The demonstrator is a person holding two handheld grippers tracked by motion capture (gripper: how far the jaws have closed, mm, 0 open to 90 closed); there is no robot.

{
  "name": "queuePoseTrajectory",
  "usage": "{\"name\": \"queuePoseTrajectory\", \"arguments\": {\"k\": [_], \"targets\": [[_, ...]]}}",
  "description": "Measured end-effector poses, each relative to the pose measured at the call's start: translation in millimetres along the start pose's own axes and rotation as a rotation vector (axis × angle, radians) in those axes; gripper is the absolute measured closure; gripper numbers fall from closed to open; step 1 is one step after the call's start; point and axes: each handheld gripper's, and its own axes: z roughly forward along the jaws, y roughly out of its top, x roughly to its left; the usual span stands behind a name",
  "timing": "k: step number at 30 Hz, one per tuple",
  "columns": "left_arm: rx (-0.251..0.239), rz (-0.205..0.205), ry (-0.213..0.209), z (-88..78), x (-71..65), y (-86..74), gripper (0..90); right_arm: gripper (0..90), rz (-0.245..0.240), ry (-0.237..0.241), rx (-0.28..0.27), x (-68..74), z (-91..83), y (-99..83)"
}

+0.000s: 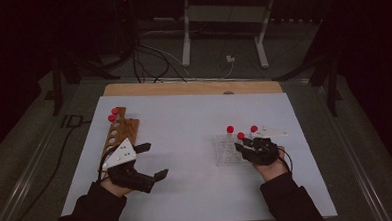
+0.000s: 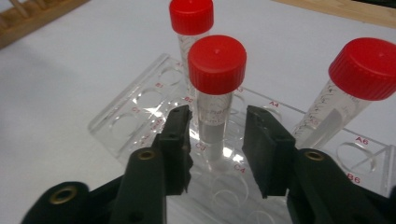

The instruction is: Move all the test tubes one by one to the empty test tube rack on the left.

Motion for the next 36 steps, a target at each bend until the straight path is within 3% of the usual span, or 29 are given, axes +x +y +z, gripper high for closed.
{"name": "queuePoseTrajectory", "arguments": {"k": [12, 21, 36], "targets": [[0.009, 0.001, -0.008, 1.5, 0.0, -1.0, 0.9, 73.9, -0.028, -0.012, -0.004, 3.9, 5.9, 2.1], [0.007, -0.001, -0.017, 2.3, -0.3, -1.5, 0.9, 75.3, -0.034, -0.025, 0.004, 5.8, 4.8, 4.0], [0.008, -0.002, -0.032, 1.4, -1.3, 1.1, 0.9, 75.3, -0.064, -0.044, -0.091, 12.4, -30.4, 23.0]]}}
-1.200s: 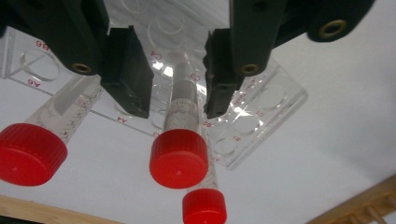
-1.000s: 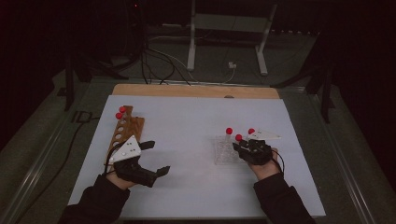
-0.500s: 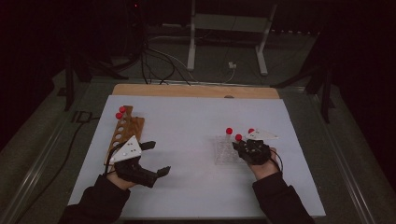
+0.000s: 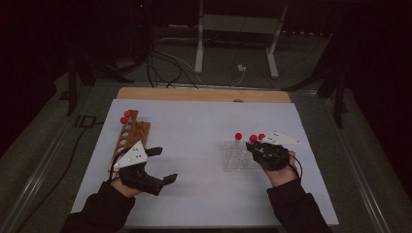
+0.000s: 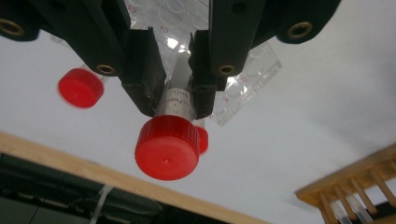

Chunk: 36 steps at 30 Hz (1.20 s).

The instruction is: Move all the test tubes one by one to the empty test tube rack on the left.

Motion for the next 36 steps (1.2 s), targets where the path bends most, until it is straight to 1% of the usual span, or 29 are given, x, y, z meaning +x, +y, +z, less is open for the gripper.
{"name": "queuePoseTrajectory", "arguments": {"k": [3, 8, 12, 15, 18, 22, 23, 24, 25, 26, 30, 32, 36], "targets": [[-0.001, 0.001, -0.005, -0.1, -1.0, 1.3, 0.9, 75.4, -0.014, -0.001, -0.025, 1.8, -8.6, 5.0], [-0.004, 0.006, -0.014, -1.0, -3.0, 4.1, 0.9, 75.3, -0.026, 0.029, -0.054, 8.6, -17.9, 11.9], [-0.008, 0.009, -0.024, -1.2, -4.9, 6.3, 0.9, 75.4, -0.049, 0.061, -0.068, 20.2, -22.1, 16.7], [-0.007, 0.017, -0.034, -1.2, -7.1, 8.2, 0.9, 75.4, -0.064, 0.095, -0.069, 30.1, -22.6, 19.2], [-0.008, 0.022, -0.049, -0.1, -9.9, 8.5, 0.9, 75.3, -0.07, 0.129, -0.067, 37.9, -20.7, 19.9], [0.0, 0.029, -0.07, 2.5, -13.6, 9.2, 0.9, 75.3, -0.096, 0.174, -0.052, 53.0, -14.4, 19.2], [0.0, 0.027, -0.076, 2.6, -14.2, 9.7, 0.9, 75.4, -0.101, 0.18, -0.051, 55.5, -13.2, 18.9], [0.0, 0.032, -0.074, 2.4, -14.8, 10.4, 1.0, 75.3, -0.106, 0.189, -0.049, 58.5, -11.6, 18.5], [-0.001, 0.031, -0.084, 2.4, -15.1, 11.0, 1.0, 75.3, -0.11, 0.199, -0.045, 61.5, -10.2, 18.1], [-0.006, 0.031, -0.08, 2.3, -15.9, 11.7, 1.0, 75.3, -0.115, 0.209, -0.043, 64.3, -8.6, 17.3], [-0.012, 0.034, -0.094, 1.9, -18.3, 13.9, 1.0, 75.3, -0.133, 0.245, -0.03, 74.6, -2.2, 13.4], [-0.014, 0.04, -0.096, 2.2, -20.3, 15.6, 1.0, 75.3, -0.142, 0.256, -0.021, 79.2, 0.9, 11.7], [-0.012, 0.056, -0.118, 4.5, -25.3, 19.9, 1.0, 75.3, -0.159, 0.288, 0.0, 89.7, 6.8, 8.3]]}}
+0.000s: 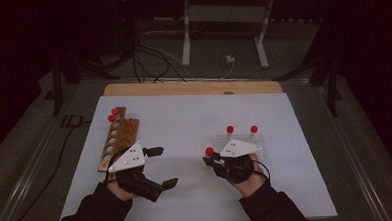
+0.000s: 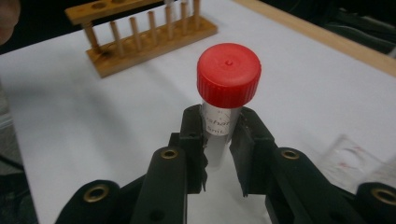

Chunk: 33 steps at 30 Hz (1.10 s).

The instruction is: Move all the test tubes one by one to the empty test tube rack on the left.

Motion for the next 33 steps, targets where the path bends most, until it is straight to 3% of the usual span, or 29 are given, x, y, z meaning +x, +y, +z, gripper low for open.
{"name": "queuePoseTrajectory", "arguments": {"k": [9, 15, 20, 33], "targets": [[0.003, 0.016, -0.034, 9.3, -5.3, 7.1, 1.6, 75.4, -0.027, 0.058, 0.02, 15.4, 10.5, -0.4], [-0.004, 0.022, -0.041, 16.1, -5.8, 9.8, 8.2, 75.3, -0.044, 0.084, 0.029, 24.3, 14.0, -1.3], [-0.003, 0.026, -0.03, 23.3, -4.9, 11.3, 21.5, 75.3, -0.055, 0.1, 0.038, 29.7, 16.5, -2.5], [0.025, 0.056, -0.056, 45.4, -9.8, 12.3, 54.3, 75.3, -0.058, 0.115, 0.047, 33.3, 18.0, -3.5]]}}
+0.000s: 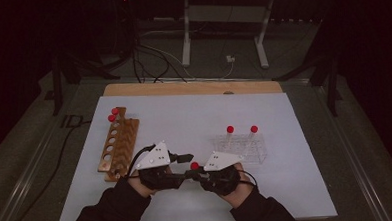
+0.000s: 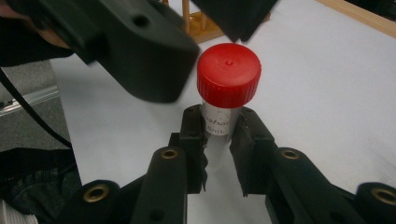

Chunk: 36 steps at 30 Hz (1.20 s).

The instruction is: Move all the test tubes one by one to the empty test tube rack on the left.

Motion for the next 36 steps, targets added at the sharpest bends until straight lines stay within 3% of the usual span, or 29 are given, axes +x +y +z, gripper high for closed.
{"name": "queuePoseTrajectory", "arguments": {"k": [10, 19, 26, 28, 36], "targets": [[0.021, 0.012, 0.024, 8.9, 0.2, -1.9, 69.4, 75.3, 0.003, 0.002, -0.004, -0.9, -1.5, 0.3], [0.041, 0.054, 0.045, 9.9, -1.3, -2.1, 71.7, 75.3, 0.013, 0.005, 0.005, -1.7, -0.5, -0.1], [0.023, 0.039, 0.062, 9.4, 0.7, 0.1, 72.1, 74.0, 0.024, 0.003, -0.015, -4.4, -1.5, -0.7], [0.017, 0.036, 0.064, 7.7, 2.2, 1.4, 72.2, 65.7, 0.033, 0.0, -0.019, -5.0, -2.7, -0.8], [-0.008, 0.031, 0.109, -3.6, 10.3, 5.7, 72.2, 46.8, 0.049, -0.035, -0.051, -11.2, -11.0, -1.0]]}}
